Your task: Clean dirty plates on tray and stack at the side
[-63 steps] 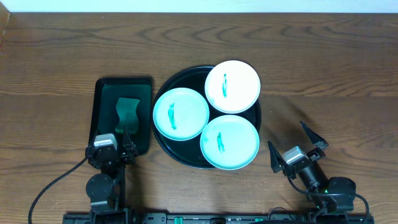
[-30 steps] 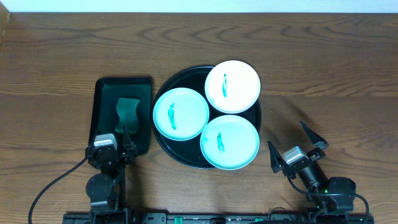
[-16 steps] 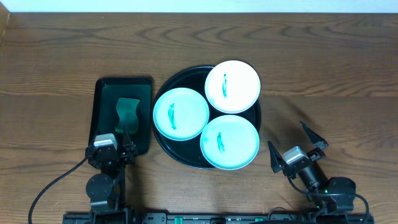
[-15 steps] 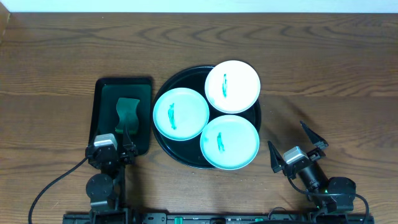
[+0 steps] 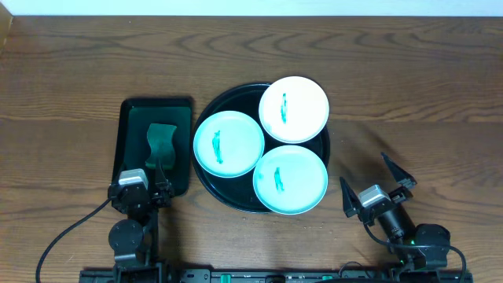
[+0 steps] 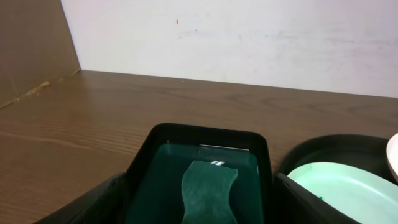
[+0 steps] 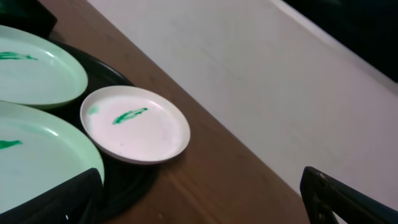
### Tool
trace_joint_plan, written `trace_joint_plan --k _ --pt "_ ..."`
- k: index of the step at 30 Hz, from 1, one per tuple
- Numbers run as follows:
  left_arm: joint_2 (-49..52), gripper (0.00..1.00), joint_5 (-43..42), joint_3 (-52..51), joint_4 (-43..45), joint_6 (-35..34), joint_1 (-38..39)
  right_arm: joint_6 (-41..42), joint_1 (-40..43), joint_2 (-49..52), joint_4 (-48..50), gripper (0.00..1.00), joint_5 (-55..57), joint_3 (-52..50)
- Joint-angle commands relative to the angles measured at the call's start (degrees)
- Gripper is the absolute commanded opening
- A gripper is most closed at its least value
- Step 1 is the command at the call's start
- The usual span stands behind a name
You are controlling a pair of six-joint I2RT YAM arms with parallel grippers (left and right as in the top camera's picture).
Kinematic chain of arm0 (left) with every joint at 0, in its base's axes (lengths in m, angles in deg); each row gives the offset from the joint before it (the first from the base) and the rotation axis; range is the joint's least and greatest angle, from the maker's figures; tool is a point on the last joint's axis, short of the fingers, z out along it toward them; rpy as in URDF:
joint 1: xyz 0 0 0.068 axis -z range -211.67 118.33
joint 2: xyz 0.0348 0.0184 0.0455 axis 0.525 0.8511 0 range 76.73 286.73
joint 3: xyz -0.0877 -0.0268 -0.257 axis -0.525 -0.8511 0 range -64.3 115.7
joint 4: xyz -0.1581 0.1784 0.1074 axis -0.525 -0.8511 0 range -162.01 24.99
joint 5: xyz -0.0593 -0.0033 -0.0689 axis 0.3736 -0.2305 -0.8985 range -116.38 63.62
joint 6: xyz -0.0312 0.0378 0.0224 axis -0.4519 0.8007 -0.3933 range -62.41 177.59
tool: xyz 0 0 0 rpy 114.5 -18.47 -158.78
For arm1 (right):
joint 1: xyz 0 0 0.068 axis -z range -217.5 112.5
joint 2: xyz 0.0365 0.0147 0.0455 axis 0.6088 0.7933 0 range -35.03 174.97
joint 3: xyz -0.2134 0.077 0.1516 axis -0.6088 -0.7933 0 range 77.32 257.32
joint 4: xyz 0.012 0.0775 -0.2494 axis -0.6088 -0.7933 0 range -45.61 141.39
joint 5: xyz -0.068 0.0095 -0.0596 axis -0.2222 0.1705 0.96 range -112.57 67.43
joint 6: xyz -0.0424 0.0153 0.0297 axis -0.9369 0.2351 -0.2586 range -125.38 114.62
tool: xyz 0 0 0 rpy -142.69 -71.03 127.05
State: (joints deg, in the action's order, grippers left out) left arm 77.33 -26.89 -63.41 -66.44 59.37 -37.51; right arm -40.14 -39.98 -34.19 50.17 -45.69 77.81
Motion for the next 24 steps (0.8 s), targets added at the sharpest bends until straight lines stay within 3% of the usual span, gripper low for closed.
trace_joint_plan --k 1,10,16,20,24 --pt "-0.3 0.73 1.2 -0.7 -2.7 0.8 -0.2 -0.9 0.7 -0.5 0.3 0.99 -3.6 -0.2" --pt "0.0 0.73 1.2 0.1 -1.1 0.8 -0.2 15.2 0.7 -0.4 4.7 0.99 -6.0 0.7" --pt "8.7 0.73 1.1 10.4 -6.0 0.1 -0.2 16.1 0.7 4.5 4.8 0.99 -7.4 8.0" --pt "21.1 0.73 0.8 21.4 -12.3 0.1 -0.2 16.1 0.7 15.8 4.7 0.99 -10.9 17.1" --pt "38.5 0.73 -2.1 37.8 -22.2 0.2 -0.2 16.0 0.7 35.7 0.6 0.99 -17.3 31.3"
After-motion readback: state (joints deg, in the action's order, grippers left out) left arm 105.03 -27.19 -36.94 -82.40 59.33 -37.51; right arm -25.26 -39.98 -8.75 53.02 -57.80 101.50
